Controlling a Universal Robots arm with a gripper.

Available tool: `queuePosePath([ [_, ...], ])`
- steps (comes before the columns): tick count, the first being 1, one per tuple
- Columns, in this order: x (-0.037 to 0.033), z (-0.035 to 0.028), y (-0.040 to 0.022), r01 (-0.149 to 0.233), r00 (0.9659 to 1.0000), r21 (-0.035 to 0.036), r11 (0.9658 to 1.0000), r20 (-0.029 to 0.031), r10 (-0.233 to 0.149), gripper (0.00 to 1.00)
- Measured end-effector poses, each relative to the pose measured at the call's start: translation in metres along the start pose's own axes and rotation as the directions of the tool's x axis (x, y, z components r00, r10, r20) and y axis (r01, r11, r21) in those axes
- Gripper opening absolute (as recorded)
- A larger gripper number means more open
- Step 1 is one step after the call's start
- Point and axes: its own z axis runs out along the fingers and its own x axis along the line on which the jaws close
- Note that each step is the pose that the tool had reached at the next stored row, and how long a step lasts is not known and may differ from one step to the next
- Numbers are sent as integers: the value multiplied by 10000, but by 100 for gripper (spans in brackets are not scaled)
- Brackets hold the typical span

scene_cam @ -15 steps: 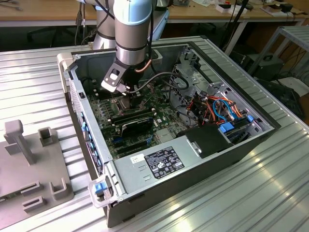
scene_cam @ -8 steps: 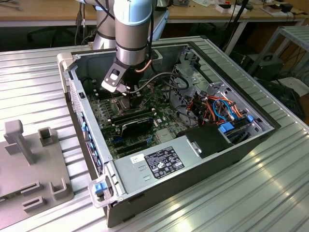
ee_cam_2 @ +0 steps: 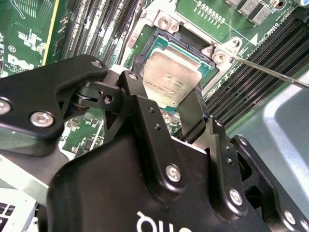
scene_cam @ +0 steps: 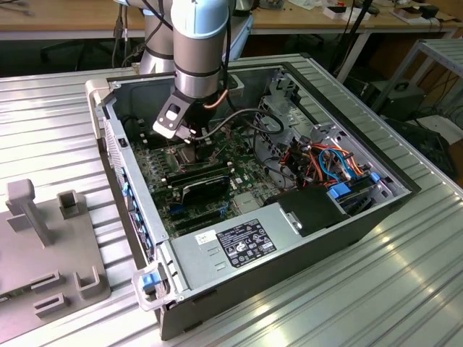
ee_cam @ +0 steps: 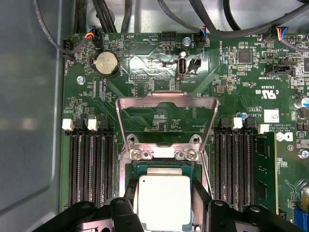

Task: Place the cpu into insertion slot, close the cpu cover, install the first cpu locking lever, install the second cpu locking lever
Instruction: 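Place the cpu into insertion slot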

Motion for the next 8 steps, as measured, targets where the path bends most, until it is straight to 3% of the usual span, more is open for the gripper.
queuePosePath([
  [8,-2,27,-2,18,10000,0,10000,0,-18,54],
])
